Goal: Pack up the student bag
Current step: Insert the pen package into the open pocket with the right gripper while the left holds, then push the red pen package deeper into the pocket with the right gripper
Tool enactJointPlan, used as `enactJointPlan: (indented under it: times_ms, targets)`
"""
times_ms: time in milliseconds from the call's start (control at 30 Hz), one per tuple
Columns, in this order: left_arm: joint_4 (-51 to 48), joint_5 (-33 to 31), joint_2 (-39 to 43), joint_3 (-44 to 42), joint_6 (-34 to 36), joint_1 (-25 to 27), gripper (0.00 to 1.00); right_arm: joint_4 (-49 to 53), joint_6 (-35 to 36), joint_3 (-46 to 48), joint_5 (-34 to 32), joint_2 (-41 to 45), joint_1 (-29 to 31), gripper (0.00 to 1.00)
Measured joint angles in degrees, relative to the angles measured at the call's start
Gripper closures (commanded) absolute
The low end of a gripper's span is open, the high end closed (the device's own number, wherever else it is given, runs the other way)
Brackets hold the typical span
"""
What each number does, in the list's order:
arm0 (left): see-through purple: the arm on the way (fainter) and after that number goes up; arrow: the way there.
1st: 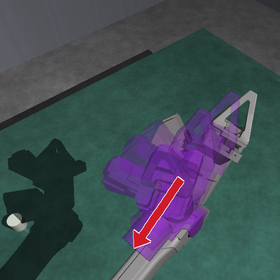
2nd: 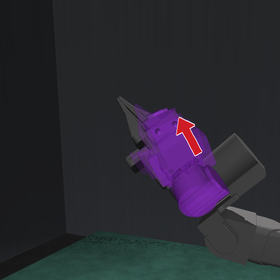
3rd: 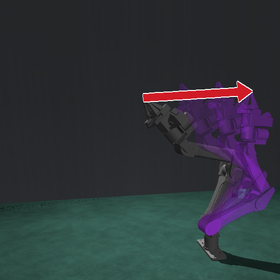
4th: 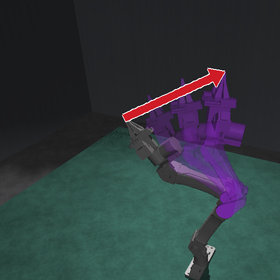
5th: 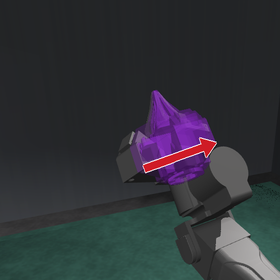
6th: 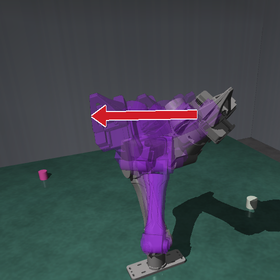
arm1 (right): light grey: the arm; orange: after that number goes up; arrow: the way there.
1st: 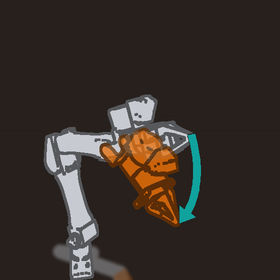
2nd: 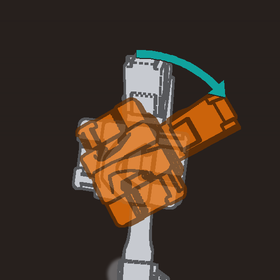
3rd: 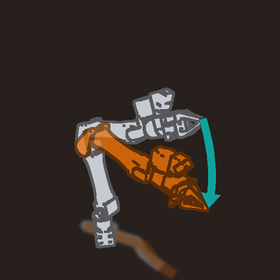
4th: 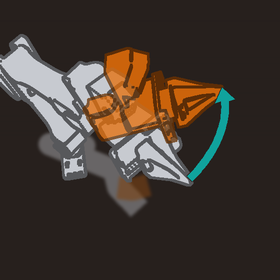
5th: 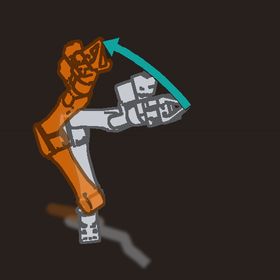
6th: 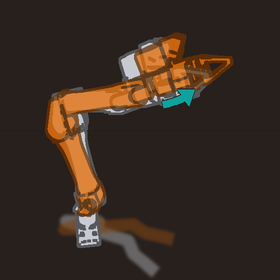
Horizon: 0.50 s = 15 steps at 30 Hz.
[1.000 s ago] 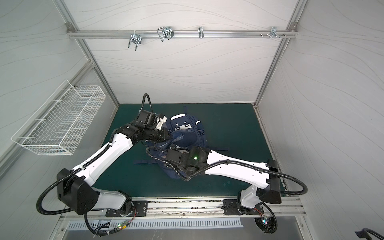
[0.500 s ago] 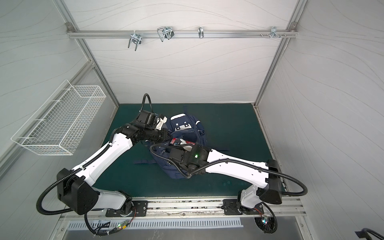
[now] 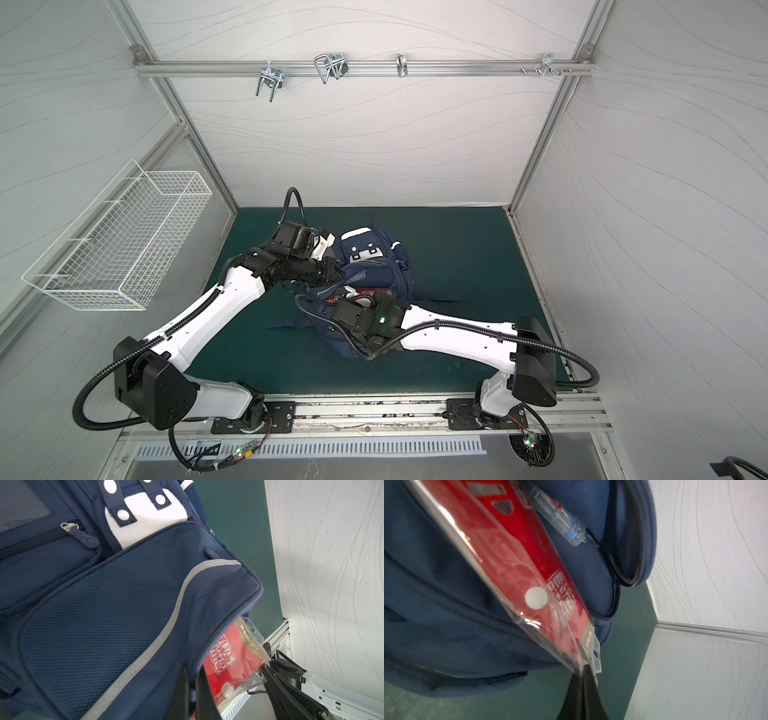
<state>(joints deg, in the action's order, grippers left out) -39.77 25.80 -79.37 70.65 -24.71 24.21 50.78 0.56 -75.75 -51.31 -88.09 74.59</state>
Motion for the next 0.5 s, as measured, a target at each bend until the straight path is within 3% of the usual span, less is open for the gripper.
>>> enactJointPlan:
  times_ms: [33,200,367,500]
  targets:
    - [0.39,0.35,0.04,-0.55,-0.33,-0.13,1.00,-1.44,0.37,-0.17,0.11,-0.44,-0.50,0.61]
    - [2.34,1.81,0.26,-2.97,-1.90,-0.17,1.00,-4.11,-2.69,-1.57,1.55,-2.40,-3.41,0.31]
    - [3.80,2.56,0.55,-4.22,-2.91,-0.17,1.00,-1.40,-12.68,-2.71,5.40,2.12,-4.98,0.16]
    - [4.13,2.78,0.59,-4.24,-3.21,-0.17,1.00,1.25,-20.70,-1.86,9.66,12.17,-5.38,0.13]
